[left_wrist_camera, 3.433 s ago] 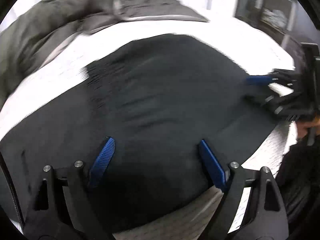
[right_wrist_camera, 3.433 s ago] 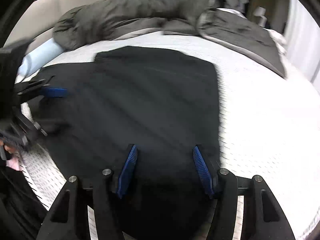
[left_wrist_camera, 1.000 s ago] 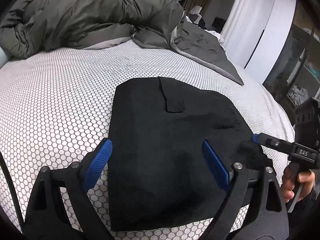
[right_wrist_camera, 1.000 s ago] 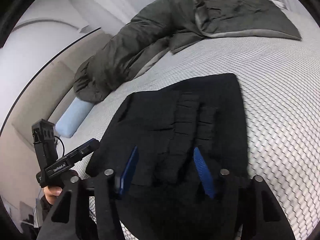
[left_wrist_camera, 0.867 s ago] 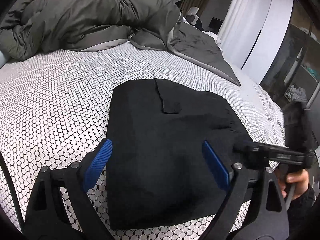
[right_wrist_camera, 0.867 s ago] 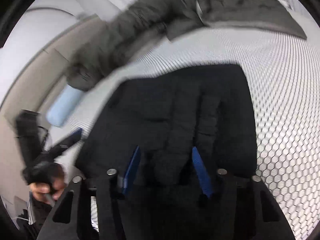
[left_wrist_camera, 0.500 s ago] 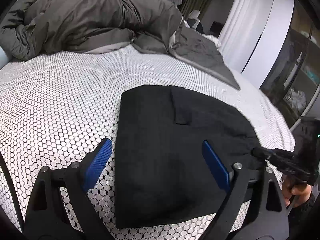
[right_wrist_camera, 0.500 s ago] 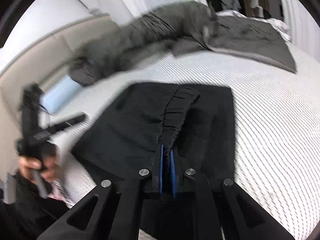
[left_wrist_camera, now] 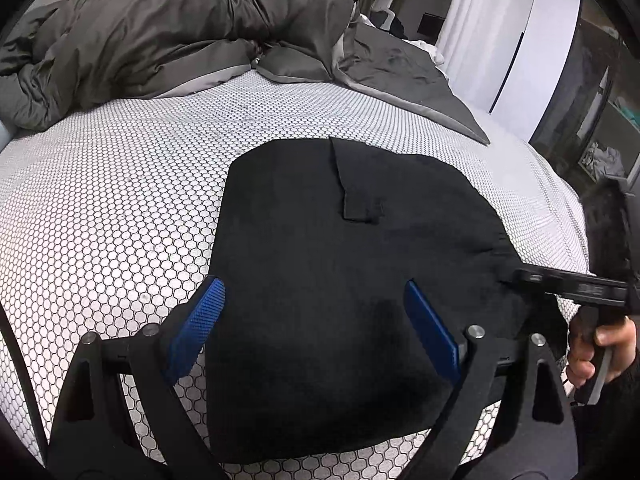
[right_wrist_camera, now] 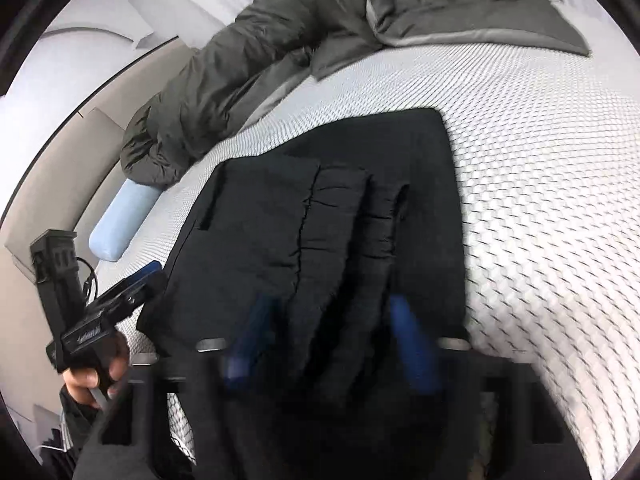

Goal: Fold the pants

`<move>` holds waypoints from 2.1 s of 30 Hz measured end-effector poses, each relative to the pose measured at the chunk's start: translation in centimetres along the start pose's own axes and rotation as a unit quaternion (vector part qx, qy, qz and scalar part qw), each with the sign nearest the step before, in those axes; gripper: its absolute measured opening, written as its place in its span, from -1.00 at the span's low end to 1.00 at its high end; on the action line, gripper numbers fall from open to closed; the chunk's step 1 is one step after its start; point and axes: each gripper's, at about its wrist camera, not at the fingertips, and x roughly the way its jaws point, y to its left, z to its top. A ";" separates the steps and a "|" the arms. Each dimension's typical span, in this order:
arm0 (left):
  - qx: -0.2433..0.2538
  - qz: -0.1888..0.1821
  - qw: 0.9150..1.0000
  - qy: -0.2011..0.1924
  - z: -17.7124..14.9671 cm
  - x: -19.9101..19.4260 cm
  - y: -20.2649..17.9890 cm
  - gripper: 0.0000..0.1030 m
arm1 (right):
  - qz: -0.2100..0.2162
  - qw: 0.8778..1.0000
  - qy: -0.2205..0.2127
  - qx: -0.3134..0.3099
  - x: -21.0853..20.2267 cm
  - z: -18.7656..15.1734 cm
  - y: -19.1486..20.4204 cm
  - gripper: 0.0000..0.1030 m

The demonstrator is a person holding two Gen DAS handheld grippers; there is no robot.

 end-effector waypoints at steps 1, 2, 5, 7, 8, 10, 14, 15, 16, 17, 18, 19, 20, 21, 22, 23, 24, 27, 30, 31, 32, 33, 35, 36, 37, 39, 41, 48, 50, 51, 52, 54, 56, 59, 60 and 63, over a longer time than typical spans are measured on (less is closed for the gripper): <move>-0.001 0.000 1.000 -0.001 0.0 0.0 0.1 0.75 | -0.018 1.000 0.001 -0.020 0.5 0.0 0.8 -0.39; -0.003 0.001 1.000 -0.003 0.0 -0.2 0.2 0.75 | -0.027 0.999 -0.007 -0.033 0.2 0.0 1.5 -0.48; -0.012 -0.003 1.000 -0.014 0.1 -1.0 0.7 0.75 | -0.016 0.996 -0.053 -0.064 -2.7 -0.3 3.7 -0.75; -0.016 -0.009 1.000 -0.023 0.1 -1.9 1.0 0.75 | -0.009 0.993 -0.085 -0.085 -5.6 -1.2 5.2 -0.76; -0.017 -0.012 0.999 -0.026 0.2 -2.1 1.1 0.75 | -0.006 0.991 -0.096 -0.090 -6.8 -1.8 5.8 -0.76; -0.015 -0.020 0.999 -0.029 0.3 -2.6 1.1 0.75 | -0.013 0.990 -0.102 -0.097 -8.3 -3.1 6.2 -0.76; 0.003 -0.015 1.000 -0.014 0.0 -2.0 0.3 0.75 | -0.093 0.992 -0.037 -0.080 -4.4 -5.7 3.5 -0.59; 0.010 -0.012 1.000 -0.009 -0.2 -1.8 0.0 0.75 | -0.106 0.991 -0.029 -0.082 -3.5 -6.1 3.0 -0.47; 0.020 -0.010 1.000 -0.006 -0.3 -1.7 -0.5 0.75 | -0.105 0.990 -0.034 -0.085 -3.4 -6.0 3.0 -0.41; 0.026 -0.011 1.000 -0.005 -0.4 -1.6 -0.9 0.75 | -0.104 0.989 -0.047 -0.092 -4.1 -5.9 3.4 -0.37; 0.035 -0.015 0.999 -0.004 -0.5 -1.6 -1.5 0.75 | -0.107 0.986 -0.068 -0.106 -4.9 -5.8 4.0 -0.30; 0.047 -0.021 0.999 -0.004 -0.7 -1.7 -2.2 0.75 | -0.115 0.981 -0.096 -0.121 -5.9 -5.7 4.6 -0.25; 0.063 -0.026 0.998 -0.004 -0.9 -1.9 -2.9 0.75 | -0.119 0.977 -0.124 -0.128 -6.6 -5.6 5.2 -0.22; 0.088 -0.032 0.996 -0.005 -1.3 -2.0 -4.0 0.75 | -0.112 0.977 -0.132 -0.126 -6.9 -5.4 5.3 -0.20; 0.114 -0.037 0.993 -0.007 -1.7 -2.1 -4.9 0.75 | -0.095 0.981 -0.120 -0.118 -6.3 -4.9 5.6 -0.20; 0.130 -0.040 0.991 -0.007 -2.0 -2.1 -5.6 0.75 | -0.083 0.983 -0.112 -0.116 -5.6 -4.5 6.1 -0.20; 0.151 -0.048 0.987 -0.004 -2.4 -1.9 -6.4 0.75 | -0.071 0.985 -0.103 -0.121 -4.6 -4.2 6.8 -0.20; 0.184 -0.043 0.982 0.027 -3.5 -0.2 -8.1 0.75 | -0.048 0.988 -0.055 -0.134 -0.5 -3.4 8.5 -0.20; 0.189 -0.028 0.981 0.043 -4.1 1.2 -7.8 0.75 | -0.074 0.989 -0.015 -0.129 2.5 -2.6 8.0 -0.21; 0.186 -0.025 0.981 0.044 -4.2 1.3 -7.7 0.75 | -0.069 0.990 -0.005 -0.119 2.9 -2.6 7.4 -0.23; 0.182 -0.021 0.982 0.042 -4.1 1.3 -7.4 0.76 | -0.071 0.990 -0.005 -0.120 2.6 -2.8 7.1 -0.24; 0.177 -0.017 0.983 0.041 -4.1 1.4 -7.0 0.77 | -0.080 0.988 -0.008 -0.129 1.9 -3.1 6.9 -0.25; 0.167 -0.009 0.985 0.042 -4.1 1.3 -6.2 0.77 | -0.100 0.984 -0.012 -0.149 0.8 -3.8 6.7 -0.26; 0.163 -0.008 0.986 0.041 -4.1 1.2 -5.9 0.80 | -0.099 0.983 -0.016 -0.154 0.3 -4.1 6.4 -0.26; 0.159 -0.004 0.986 0.039 -4.1 1.1 -5.6 0.81 | -0.096 0.983 -0.022 -0.157 -0.4 -4.5 6.2 -0.26; 0.149 -0.002 0.988 0.037 -4.0 0.8 -5.1 0.81 | -0.099 0.980 -0.033 -0.169 -1.1 -5.0 6.1 -0.25; 0.145 0.003 0.989 0.024 -3.8 0.4 -5.2 0.79 | -0.108 0.977 -0.042 -0.181 -1.7 -5.4 6.2 -0.21; 0.141 -0.001 0.990 0.023 -2.4 1.1 -5.1 0.38 | -0.056 0.982 -0.081 -0.162 -2.5 -3.2 7.7 0.10; 0.150 -0.004 0.988 0.022 -2.3 1.2 -5.0 0.34 | -0.063 0.983 -0.047 -0.166 -0.1 -2.8 8.3 0.10; 0.150 -0.007 0.988 0.025 -2.2 1.2 -4.8 0.29 | -0.074 0.981 -0.027 -0.175 1.2 -2.9 8.6 0.10; 0.149 -0.006 0.988 0.027 -2.1 1.2 -4.6 0.25 | -0.089 0.979 -0.010 -0.185 2.4 -3.1 8.9 0.09; 0.154 0.010 0.987 0.032 -2.3 1.2 -3.9 0.25 | -0.130 0.968 -0.001 -0.216 3.7 -3.9 9.5 0.09; 0.151 0.014 0.988 0.030 -2.6 0.7 -3.1 0.25 | -0.154 0.963 -0.005 -0.221 3.3 -4.1 9.4 0.09; 0.129 0.014 0.991 0.028 -2.8 0.0 -1.4 0.33 | -0.176 0.960 -0.023 -0.218 1.9 -4.3 8.3 0.05; 0.122 0.011 0.992 0.027 -3.0 -0.2 -1.1 0.34 | -0.172 0.960 -0.028 -0.219 1.6 -4.5 8.2 0.05; 0.104 0.002 0.994 0.024 -2.9 -0.9 -0.6 0.30 | -0.160 0.962 -0.041 -0.218 0.9 -4.4 8.7 0.06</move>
